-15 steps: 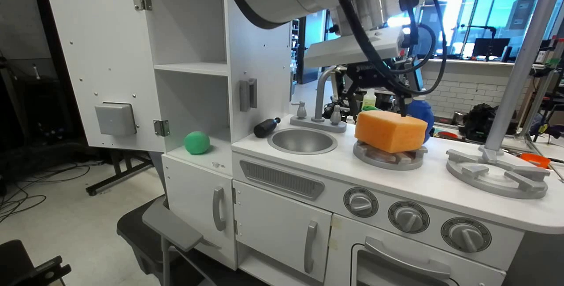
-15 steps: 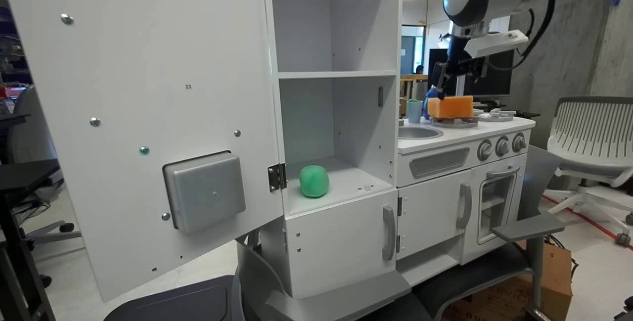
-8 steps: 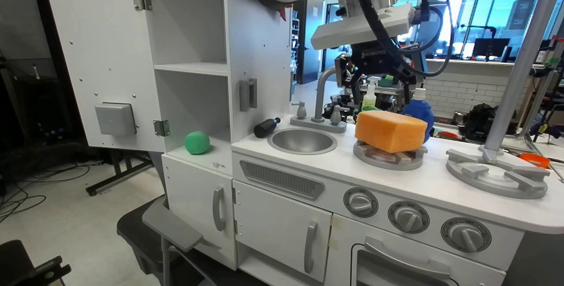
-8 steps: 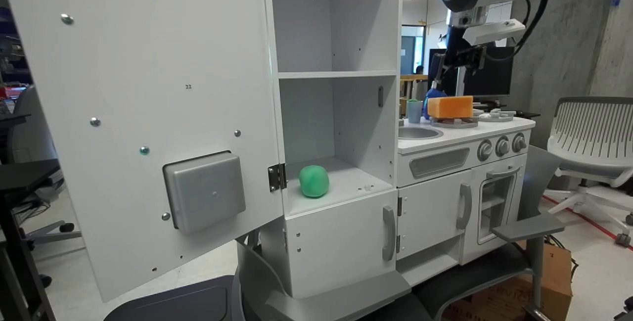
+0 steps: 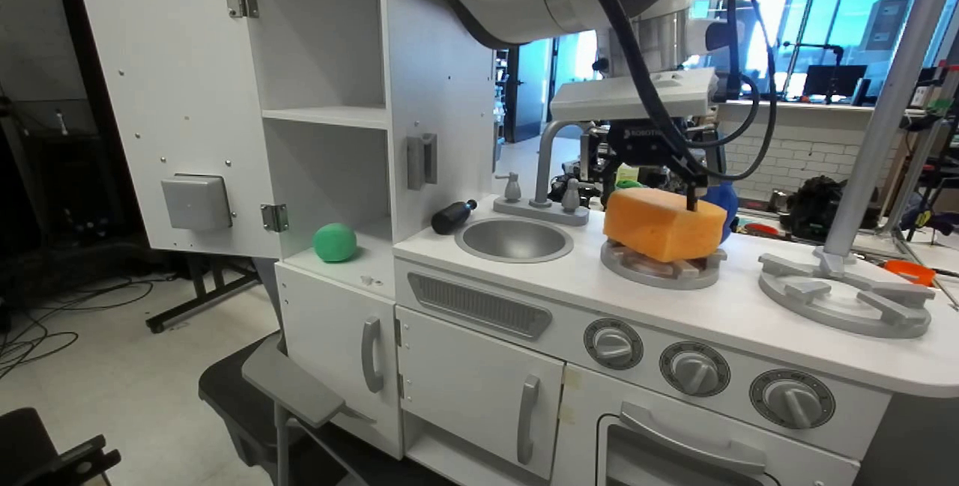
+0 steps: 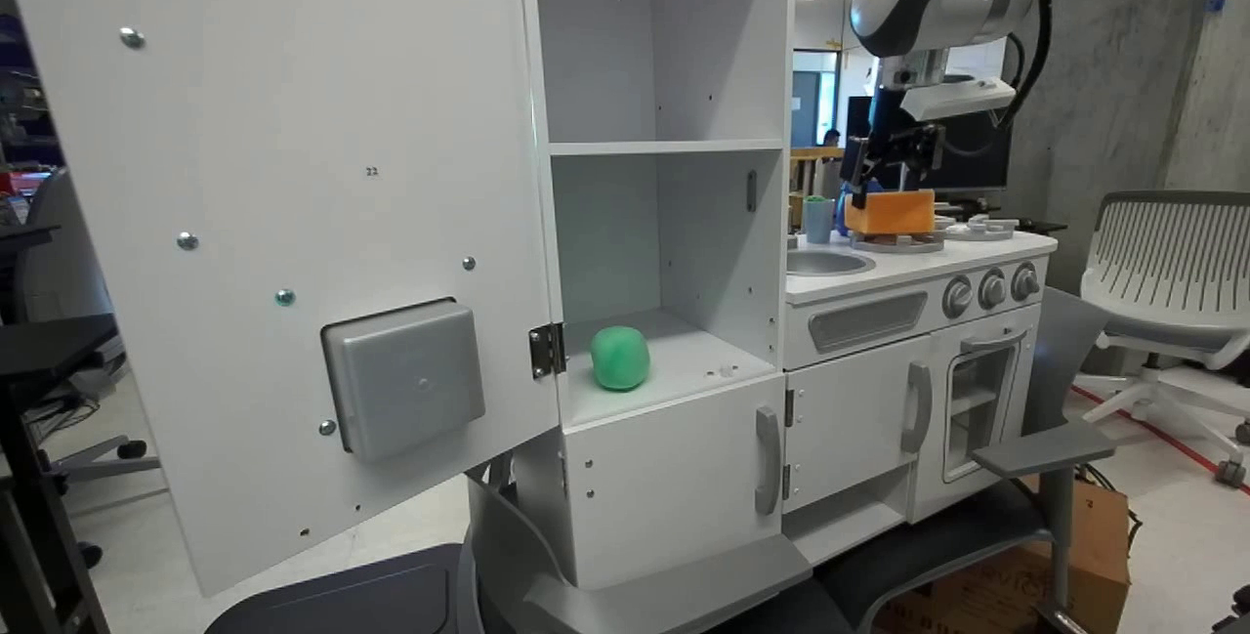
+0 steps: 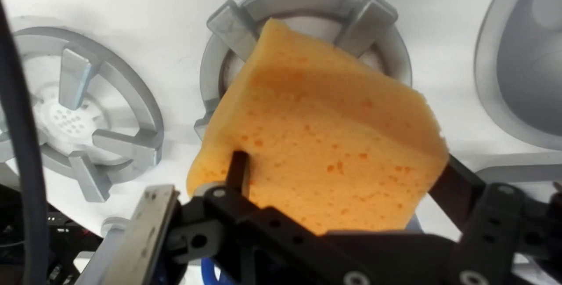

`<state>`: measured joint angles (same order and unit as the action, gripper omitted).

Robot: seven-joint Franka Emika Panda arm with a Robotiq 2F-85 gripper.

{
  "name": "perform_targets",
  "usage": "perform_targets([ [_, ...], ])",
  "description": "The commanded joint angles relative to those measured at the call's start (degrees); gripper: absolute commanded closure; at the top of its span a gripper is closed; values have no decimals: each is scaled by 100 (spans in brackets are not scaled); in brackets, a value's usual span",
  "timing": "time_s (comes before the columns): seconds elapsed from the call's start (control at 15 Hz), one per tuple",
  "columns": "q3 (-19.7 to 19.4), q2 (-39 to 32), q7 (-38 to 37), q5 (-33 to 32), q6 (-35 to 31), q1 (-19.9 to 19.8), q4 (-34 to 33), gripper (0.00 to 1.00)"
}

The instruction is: Open the door of the top cabinet then put the green plushie in the bottom compartment and the orange sponge in the top compartment of the open cabinet

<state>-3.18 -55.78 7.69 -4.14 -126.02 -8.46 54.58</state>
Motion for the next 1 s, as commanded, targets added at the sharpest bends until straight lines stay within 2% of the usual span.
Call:
perform_targets([
  [0.0, 151, -890, 260, 150, 920, -88, -1351, 0],
  [0.07, 121, -1004, 231, 121, 1172, -52, -1606, 0],
  [0.13, 137, -1161, 251, 131, 1388, -72, -1891, 25],
  [0.2, 130, -1236, 255, 126, 1532, -69, -2051, 26],
  [0.53, 122, -1402, 242, 139, 1960, -79, -2514, 61],
  [0.87, 189, -1236, 332, 168, 2027, -82, -2392, 95],
  [0.93, 225, -1132, 420, 178, 2038, -76, -2311, 98],
])
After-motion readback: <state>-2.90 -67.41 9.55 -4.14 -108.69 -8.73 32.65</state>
